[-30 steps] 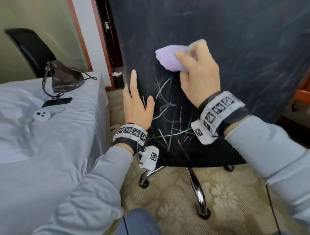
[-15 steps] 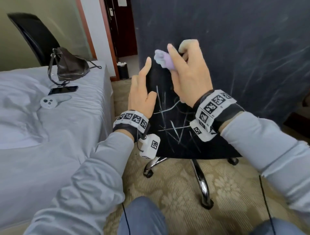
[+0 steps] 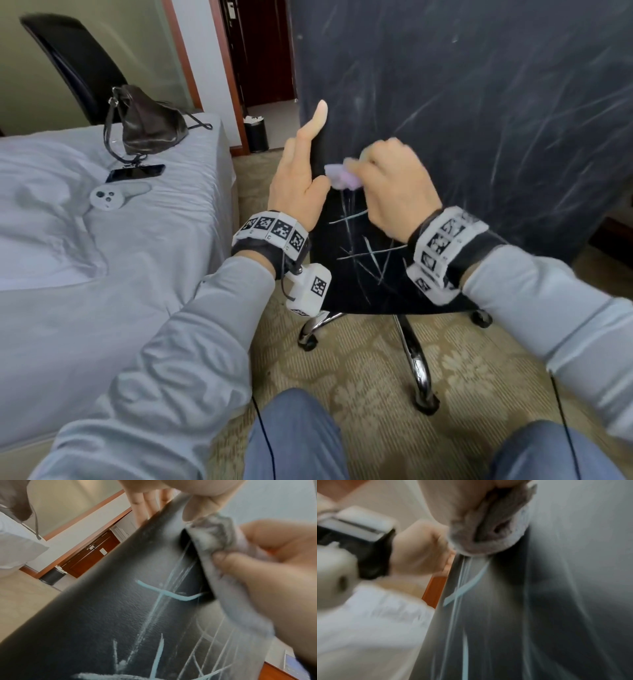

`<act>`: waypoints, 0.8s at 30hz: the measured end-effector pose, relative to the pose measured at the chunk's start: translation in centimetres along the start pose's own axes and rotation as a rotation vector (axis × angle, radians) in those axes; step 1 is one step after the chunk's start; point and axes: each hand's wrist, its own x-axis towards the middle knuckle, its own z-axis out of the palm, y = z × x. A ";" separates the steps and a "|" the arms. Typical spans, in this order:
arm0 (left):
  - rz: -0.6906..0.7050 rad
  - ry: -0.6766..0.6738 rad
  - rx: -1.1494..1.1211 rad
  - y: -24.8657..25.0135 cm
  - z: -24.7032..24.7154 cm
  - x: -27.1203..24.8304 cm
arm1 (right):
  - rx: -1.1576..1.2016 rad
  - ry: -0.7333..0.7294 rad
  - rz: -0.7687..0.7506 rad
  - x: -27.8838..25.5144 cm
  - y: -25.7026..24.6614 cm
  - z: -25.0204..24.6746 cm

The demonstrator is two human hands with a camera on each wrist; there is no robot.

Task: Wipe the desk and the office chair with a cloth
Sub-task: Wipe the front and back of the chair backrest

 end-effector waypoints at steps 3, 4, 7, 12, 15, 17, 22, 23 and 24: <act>0.042 -0.041 -0.010 0.2 -0.2 -0.2 | 0.061 0.236 -0.014 5.4 0.5 -2.7; 0.048 -0.054 -0.016 0.3 -0.2 -0.3 | 0.064 0.273 -0.021 6.7 0.5 -3.3; 0.069 -0.084 -0.052 0.4 -0.4 -0.4 | 0.031 0.227 -0.043 6.3 -0.1 -2.0; 0.102 -0.099 -0.113 0.7 -0.6 -0.7 | -0.019 -0.140 -0.147 -5.3 -1.3 3.0; 0.072 -0.107 -0.096 0.5 -0.7 -0.7 | -0.004 -0.228 -0.110 -6.6 -1.3 3.3; 0.073 -0.123 -0.099 0.5 -0.6 -0.6 | 0.013 -0.109 -0.073 -3.9 -0.6 2.0; 0.083 -0.058 -0.029 0.2 0.4 -0.2 | 0.047 0.205 -0.077 1.1 0.6 0.7; 0.093 -0.053 -0.031 0.0 0.5 -0.1 | 0.026 0.180 -0.111 0.4 0.3 1.5; 0.098 -0.050 -0.038 -0.1 0.5 -0.1 | 0.018 0.133 -0.148 -0.8 0.1 2.4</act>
